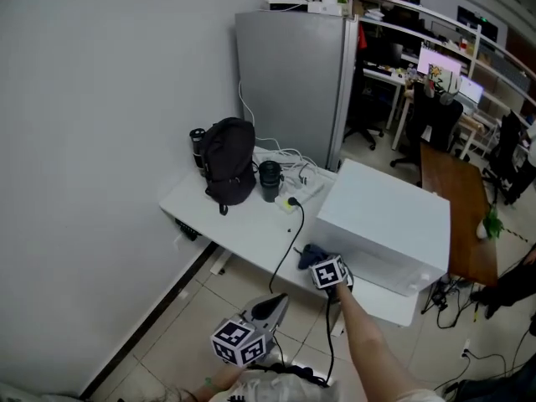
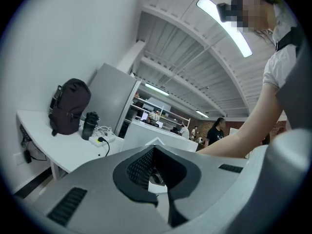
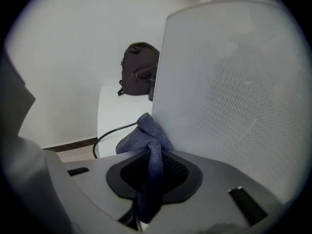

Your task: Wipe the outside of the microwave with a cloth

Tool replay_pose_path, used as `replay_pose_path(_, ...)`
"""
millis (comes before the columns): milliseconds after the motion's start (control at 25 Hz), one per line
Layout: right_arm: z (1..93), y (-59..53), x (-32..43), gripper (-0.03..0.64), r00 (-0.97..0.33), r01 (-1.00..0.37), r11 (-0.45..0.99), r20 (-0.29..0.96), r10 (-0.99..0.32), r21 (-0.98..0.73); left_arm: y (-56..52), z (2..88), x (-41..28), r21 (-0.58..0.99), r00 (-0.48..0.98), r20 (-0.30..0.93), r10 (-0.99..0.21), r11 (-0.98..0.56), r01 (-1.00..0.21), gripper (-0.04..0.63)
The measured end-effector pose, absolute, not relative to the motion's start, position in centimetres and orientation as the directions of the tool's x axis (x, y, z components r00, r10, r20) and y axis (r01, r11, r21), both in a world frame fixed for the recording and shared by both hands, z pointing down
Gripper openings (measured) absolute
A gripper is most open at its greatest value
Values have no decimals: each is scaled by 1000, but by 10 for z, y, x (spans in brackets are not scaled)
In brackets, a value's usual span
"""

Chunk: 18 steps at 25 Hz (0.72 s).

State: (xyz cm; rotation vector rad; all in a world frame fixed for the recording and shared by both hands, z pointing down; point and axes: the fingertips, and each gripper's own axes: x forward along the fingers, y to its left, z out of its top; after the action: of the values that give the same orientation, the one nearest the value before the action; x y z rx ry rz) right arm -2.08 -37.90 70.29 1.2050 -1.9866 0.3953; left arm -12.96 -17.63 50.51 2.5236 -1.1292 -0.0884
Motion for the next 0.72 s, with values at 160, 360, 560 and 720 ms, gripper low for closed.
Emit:
replay_pose_path(160,719,-380,0,77,-189,-909,408,787,-587,85,-163,511,-160,369,632,114,-766,-558,-743,-11)
replay_pose_path(360,721,-353,13,75,-246,-950,305,776,-581,-74,-151,516,-185,380,607,138,-783,-524,-762,-11)
replay_pose_path(560,657,-290,26,75,-316,-949,242,633,-707,-204,-141,515,-160,399,672,114,-732,-586,-706,-11)
replay_pose_path(720,596,-216,36,75,-353,-921,191,518,-779,-340,-136,506,-125,410,741,86,-666,-655,-635,-11)
